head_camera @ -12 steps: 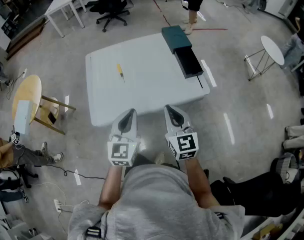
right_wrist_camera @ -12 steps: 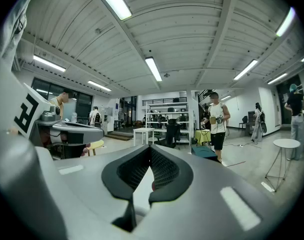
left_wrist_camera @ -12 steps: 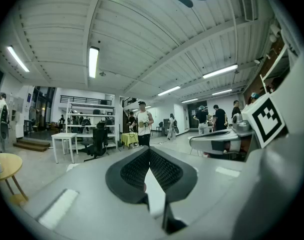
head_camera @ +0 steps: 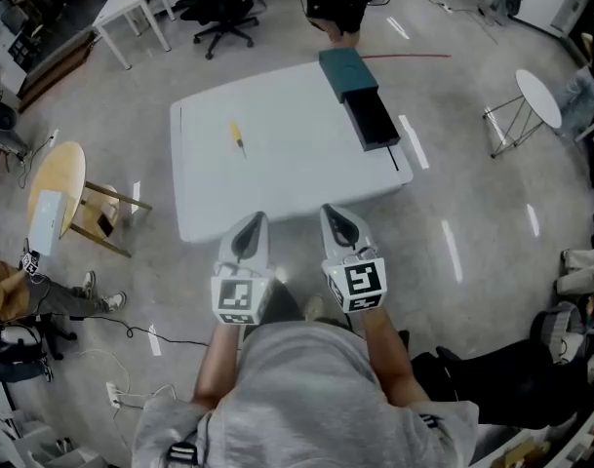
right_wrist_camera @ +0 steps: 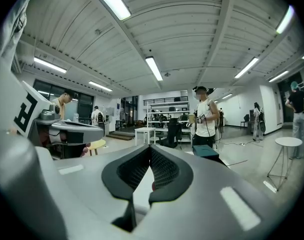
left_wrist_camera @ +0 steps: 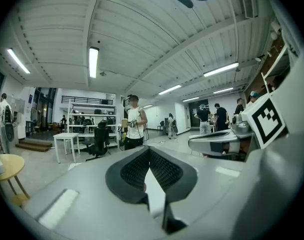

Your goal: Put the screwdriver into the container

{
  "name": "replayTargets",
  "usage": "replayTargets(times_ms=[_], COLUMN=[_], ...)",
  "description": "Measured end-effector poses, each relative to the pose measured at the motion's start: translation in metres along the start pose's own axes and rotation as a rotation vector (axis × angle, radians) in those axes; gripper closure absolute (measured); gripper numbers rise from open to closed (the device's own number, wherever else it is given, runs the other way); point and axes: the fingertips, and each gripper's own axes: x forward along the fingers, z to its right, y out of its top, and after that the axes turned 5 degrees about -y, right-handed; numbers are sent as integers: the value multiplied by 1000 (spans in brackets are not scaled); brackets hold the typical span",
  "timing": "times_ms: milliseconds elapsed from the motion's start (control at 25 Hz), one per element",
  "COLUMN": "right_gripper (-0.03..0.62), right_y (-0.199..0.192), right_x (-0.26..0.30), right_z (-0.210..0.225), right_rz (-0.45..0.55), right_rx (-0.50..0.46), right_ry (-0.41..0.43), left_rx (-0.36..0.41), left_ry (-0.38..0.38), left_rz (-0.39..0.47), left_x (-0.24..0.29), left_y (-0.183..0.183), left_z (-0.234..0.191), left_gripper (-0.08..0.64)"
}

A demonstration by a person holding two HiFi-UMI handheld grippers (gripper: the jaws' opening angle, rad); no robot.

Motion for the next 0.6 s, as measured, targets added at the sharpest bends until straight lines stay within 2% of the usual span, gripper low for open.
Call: replayTargets(times_ms=[320,600], right_gripper=[589,589], right_y=[0,4], right_x=[33,90], right_z=[-4,-5], right_rz=[-16,-47], right_rx=[-8,-14], right_ry=[24,43], left_rx=[-6,-33], left_ry=[14,23], left_rz=[-18,-35], left_x=[17,55], left_y=[-4,-9], left_z=[-25,-73], left_gripper=[548,549])
